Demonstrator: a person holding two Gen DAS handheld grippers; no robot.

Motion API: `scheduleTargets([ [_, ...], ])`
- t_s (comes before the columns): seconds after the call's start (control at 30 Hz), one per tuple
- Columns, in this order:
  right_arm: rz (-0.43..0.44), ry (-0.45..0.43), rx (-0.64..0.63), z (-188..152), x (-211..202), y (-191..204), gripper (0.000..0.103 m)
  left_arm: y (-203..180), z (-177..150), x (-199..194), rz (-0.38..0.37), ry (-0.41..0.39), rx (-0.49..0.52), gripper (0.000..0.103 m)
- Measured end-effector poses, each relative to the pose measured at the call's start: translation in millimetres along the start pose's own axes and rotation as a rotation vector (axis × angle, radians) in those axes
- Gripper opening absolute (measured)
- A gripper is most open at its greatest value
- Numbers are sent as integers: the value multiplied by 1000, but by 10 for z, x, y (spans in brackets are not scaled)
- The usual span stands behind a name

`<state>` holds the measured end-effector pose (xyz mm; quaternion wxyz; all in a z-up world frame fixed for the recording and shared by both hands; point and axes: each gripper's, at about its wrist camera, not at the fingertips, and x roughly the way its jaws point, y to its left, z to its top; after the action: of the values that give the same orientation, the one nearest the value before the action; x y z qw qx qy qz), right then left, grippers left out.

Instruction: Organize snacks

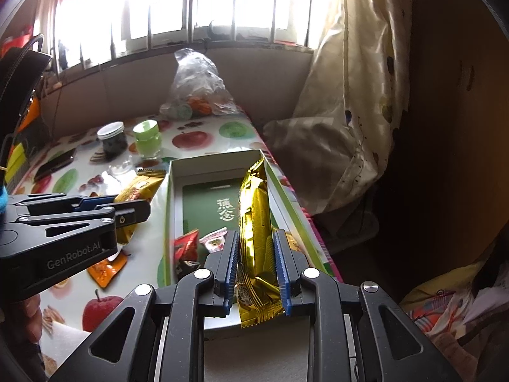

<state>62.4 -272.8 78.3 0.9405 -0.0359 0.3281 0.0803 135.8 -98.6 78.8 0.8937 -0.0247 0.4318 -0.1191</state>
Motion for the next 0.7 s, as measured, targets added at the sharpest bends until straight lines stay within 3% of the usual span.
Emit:
scheduleTargets([
  [0.4,48,89,80,-25,374,-239,21,-64,149,312,-49,46,-10,23],
  [0.7,92,133,87,-35,552,-260,21,-93,207,519,-41,77,-5,23],
])
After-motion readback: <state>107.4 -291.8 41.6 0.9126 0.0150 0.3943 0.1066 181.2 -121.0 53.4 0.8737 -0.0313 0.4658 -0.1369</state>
